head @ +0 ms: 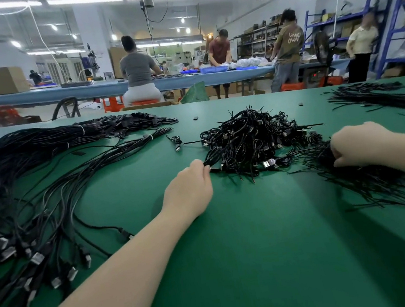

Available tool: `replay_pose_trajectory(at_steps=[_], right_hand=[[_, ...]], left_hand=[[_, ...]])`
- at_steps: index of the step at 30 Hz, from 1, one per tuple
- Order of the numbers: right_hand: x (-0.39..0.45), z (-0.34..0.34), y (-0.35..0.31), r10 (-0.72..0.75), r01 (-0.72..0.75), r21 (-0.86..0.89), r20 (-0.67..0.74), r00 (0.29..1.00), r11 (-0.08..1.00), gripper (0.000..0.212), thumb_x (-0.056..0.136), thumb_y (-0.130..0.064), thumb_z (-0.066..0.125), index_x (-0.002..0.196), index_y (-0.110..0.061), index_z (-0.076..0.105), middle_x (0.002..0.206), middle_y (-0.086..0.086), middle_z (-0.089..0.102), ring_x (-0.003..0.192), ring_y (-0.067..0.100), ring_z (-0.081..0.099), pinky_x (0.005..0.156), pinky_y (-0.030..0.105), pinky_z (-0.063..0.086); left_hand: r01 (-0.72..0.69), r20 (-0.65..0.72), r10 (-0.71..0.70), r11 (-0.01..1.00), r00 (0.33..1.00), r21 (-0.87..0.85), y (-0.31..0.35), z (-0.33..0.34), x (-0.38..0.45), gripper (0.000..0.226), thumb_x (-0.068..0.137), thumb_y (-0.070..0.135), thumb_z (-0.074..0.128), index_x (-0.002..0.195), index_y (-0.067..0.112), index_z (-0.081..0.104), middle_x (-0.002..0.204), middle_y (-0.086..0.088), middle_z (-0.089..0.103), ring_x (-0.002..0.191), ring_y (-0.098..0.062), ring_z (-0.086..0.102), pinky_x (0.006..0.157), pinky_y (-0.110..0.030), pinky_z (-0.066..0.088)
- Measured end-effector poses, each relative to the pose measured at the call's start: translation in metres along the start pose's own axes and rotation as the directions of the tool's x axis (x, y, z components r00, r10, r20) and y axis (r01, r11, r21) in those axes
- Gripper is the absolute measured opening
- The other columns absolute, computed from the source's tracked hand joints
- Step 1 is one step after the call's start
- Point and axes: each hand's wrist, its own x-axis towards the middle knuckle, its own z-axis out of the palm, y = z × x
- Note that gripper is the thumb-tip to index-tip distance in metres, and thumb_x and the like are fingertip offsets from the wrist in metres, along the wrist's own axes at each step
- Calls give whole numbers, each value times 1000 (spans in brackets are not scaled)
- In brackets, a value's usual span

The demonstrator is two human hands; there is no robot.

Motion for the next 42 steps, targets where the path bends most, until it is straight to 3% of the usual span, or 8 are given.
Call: replay_pose_trajectory(at_steps=[5, 10, 17, 20, 23, 28, 39, 42], right_hand=[[3, 9, -2, 86, -71, 118, -130, 988, 990, 21, 86, -44, 64, 86, -24, 70, 78, -8, 62, 70, 15, 62, 50, 23, 41], [10, -3, -2, 176, -112, 392, -133, 975, 913, 12, 83, -34, 69, 82, -23, 75, 82, 0, 66, 75, 24, 64, 59, 30, 53], [13, -10, -12, 269, -108, 562, -212, 940, 820, 10, 85, -20, 66, 82, -21, 76, 82, 6, 66, 74, 28, 62, 59, 30, 51], [17, -16, -23, 264, -129, 516, -199, 944, 847, 13, 84, -9, 61, 83, -13, 73, 84, 9, 66, 70, 27, 62, 57, 30, 52], [15, -18, -32, 321, -246, 368, -157, 934, 897, 13, 79, 0, 56, 69, -7, 59, 68, 5, 57, 55, 18, 52, 47, 20, 31], [20, -16, -32, 349, -285, 400, -97, 932, 871, 14, 80, -4, 59, 66, -7, 56, 70, 6, 57, 57, 16, 50, 48, 20, 30], [23, -14, -22, 345, -221, 559, -124, 930, 799, 13, 85, -20, 64, 89, -11, 71, 82, 7, 66, 72, 26, 62, 56, 25, 45], [17, -16, -27, 286, -95, 591, -238, 928, 801, 15, 89, -24, 61, 89, -15, 73, 85, 6, 67, 74, 27, 62, 60, 30, 51]], left_hand=[[47, 62, -42, 995, 997, -88, 1, -1, 2, 37, 102, 34, 30, 70, 17, 28, 66, -3, 47, 60, -24, 43, 55, -35, 28], [114, 97, -97, 974, 991, -194, -2, -4, 6, 37, 101, 34, 32, 70, 15, 30, 65, -2, 45, 59, -21, 39, 56, -35, 29], [158, 152, -117, 942, 981, -297, -4, -4, 9, 39, 102, 36, 31, 85, 2, 42, 74, -6, 48, 66, -24, 39, 64, -35, 35], [171, 173, -119, 929, 978, -328, -7, -4, 11, 43, 102, 38, 29, 95, -1, 46, 79, -9, 51, 67, -22, 40, 66, -35, 36], [178, 177, -122, 923, 977, -341, -9, -4, 12, 44, 102, 39, 29, 96, -1, 46, 82, -9, 52, 68, -22, 40, 68, -35, 37], [164, 170, -112, 929, 979, -332, -11, -2, 13, 43, 102, 39, 29, 96, 0, 47, 82, -9, 53, 69, -23, 42, 68, -36, 38], [162, 152, -117, 931, 981, -326, -12, -1, 12, 43, 102, 40, 30, 94, 1, 47, 78, -7, 52, 67, -23, 43, 68, -37, 40], [172, 153, -128, 930, 980, -326, -12, -1, 12, 40, 101, 40, 30, 85, 7, 43, 78, -7, 51, 67, -23, 42, 66, -36, 38]])
